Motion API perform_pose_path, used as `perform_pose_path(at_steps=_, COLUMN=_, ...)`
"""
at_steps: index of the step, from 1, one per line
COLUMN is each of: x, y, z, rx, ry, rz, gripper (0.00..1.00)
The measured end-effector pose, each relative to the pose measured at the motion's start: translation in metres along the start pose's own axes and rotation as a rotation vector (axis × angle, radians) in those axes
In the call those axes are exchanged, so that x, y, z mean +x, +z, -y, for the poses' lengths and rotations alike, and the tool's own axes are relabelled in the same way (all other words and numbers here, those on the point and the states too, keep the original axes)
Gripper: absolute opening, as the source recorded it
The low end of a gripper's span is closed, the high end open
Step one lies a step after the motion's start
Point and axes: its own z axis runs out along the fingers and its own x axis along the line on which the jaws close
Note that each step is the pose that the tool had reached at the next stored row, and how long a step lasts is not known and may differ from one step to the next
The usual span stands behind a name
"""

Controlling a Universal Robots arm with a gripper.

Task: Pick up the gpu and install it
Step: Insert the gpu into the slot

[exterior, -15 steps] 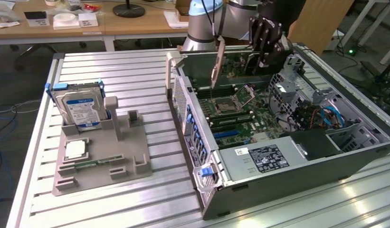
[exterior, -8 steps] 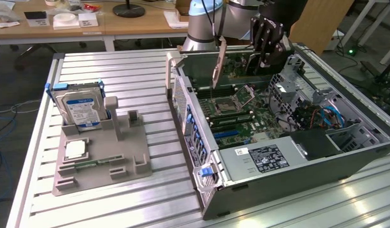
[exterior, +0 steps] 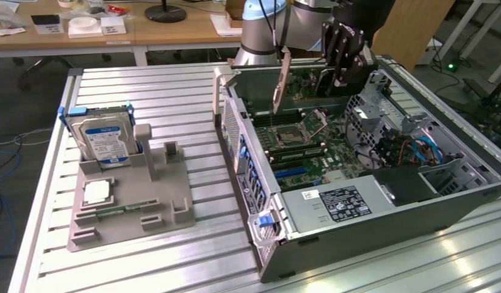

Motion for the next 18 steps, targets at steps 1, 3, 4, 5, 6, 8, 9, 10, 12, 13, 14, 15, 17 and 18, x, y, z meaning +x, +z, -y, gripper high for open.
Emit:
perform_pose_path(at_steps=1, x=0.0, y=0.0004, z=0.0, rx=0.0, ry=0.0, rz=0.0001, gripper=0.28)
perform_pose_path(at_steps=3, x=0.0, y=0.0015, z=0.0, rx=-0.0001, ry=0.0, rz=-0.0001, gripper=0.28)
perform_pose_path(at_steps=4, x=0.0, y=0.0025, z=-0.0001, rx=0.0, ry=0.0, rz=0.0, gripper=0.28)
perform_pose_path(at_steps=5, x=0.0, y=0.0036, z=-0.0001, rx=-0.0002, ry=0.0, rz=0.0, gripper=0.28)
perform_pose_path(at_steps=6, x=0.0, y=0.0049, z=-0.0002, rx=-0.0004, ry=0.0, rz=-0.0001, gripper=0.28)
perform_pose_path(at_steps=8, x=0.0, y=0.0075, z=-0.0002, rx=-0.0007, ry=0.0, rz=-0.0001, gripper=0.28)
perform_pose_path(at_steps=9, x=0.0, y=0.0088, z=-0.0002, rx=-0.0008, ry=0.0, rz=-0.0001, gripper=0.28)
perform_pose_path(at_steps=10, x=0.0, y=0.01, z=-0.0002, rx=-0.0008, ry=0.0, rz=0.0, gripper=0.28)
perform_pose_path(at_steps=12, x=0.001, y=0.0119, z=-0.0003, rx=-0.0009, ry=0.0, rz=-0.0001, gripper=0.28)
perform_pose_path(at_steps=13, x=0.001, y=0.0128, z=-0.0003, rx=-0.001, ry=0.0, rz=0.0, gripper=0.28)
perform_pose_path(at_steps=14, x=0.001, y=0.0135, z=-0.0002, rx=-0.0009, ry=0.0, rz=0.0, gripper=0.28)
perform_pose_path(at_steps=15, x=0.002, y=0.0141, z=-0.0002, rx=-0.001, ry=0.0, rz=0.0009, gripper=0.28)
perform_pose_path(at_steps=17, x=0.003, y=0.0153, z=-0.0003, rx=-0.0012, ry=0.0, rz=0.0046, gripper=0.28)
perform_pose_path(at_steps=18, x=0.003, y=0.0159, z=-0.0003, rx=-0.0013, ry=0.0, rz=0.0064, gripper=0.28)
